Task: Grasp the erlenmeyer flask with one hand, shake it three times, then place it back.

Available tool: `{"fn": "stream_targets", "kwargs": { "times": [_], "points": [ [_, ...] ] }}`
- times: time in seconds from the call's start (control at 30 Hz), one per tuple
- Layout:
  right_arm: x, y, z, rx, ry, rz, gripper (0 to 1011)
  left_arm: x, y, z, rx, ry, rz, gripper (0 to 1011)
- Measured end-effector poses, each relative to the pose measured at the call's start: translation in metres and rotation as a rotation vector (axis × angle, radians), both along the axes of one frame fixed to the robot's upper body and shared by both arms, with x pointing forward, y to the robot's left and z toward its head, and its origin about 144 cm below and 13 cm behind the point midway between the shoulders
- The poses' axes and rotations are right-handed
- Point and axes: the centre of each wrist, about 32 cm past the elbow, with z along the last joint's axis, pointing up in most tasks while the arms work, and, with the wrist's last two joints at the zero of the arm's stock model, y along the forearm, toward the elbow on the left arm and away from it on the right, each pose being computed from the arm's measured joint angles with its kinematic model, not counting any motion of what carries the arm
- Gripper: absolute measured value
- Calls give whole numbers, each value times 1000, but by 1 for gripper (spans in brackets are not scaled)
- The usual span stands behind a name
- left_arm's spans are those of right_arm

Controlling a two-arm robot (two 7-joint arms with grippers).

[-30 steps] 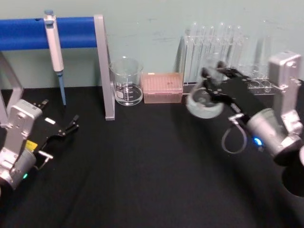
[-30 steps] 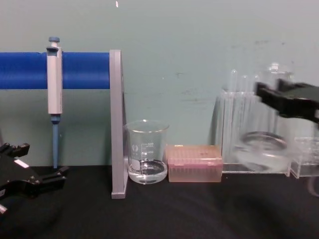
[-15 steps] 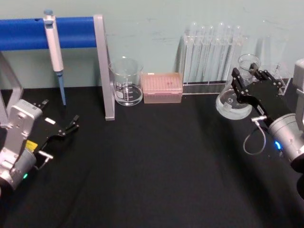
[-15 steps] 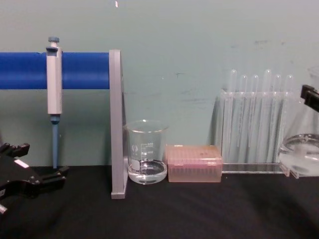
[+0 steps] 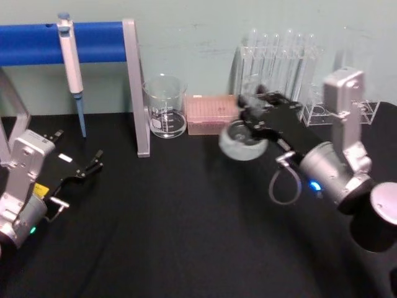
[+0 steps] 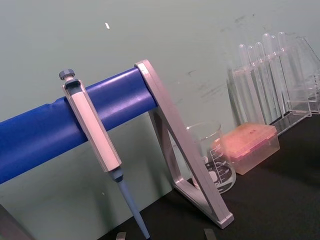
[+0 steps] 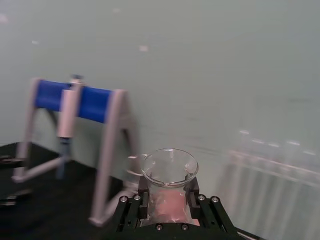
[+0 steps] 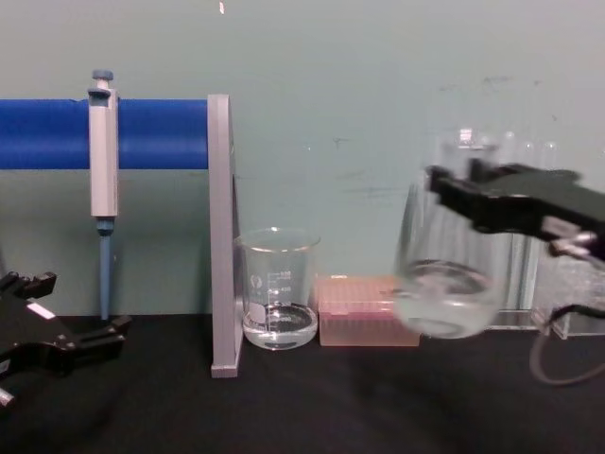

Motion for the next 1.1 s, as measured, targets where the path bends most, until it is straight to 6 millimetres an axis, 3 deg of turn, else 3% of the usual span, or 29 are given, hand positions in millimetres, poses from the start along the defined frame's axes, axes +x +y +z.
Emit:
{"fn": "stream_targets", "kwargs": {
  "times": [0.43,1.1],
  "points": [
    [14,33,1,7,12,264,450,0,0,0,0,0,0,1001],
    [15,29,0,-15,34,342,449,0,0,0,0,0,0,1001]
  ]
}}
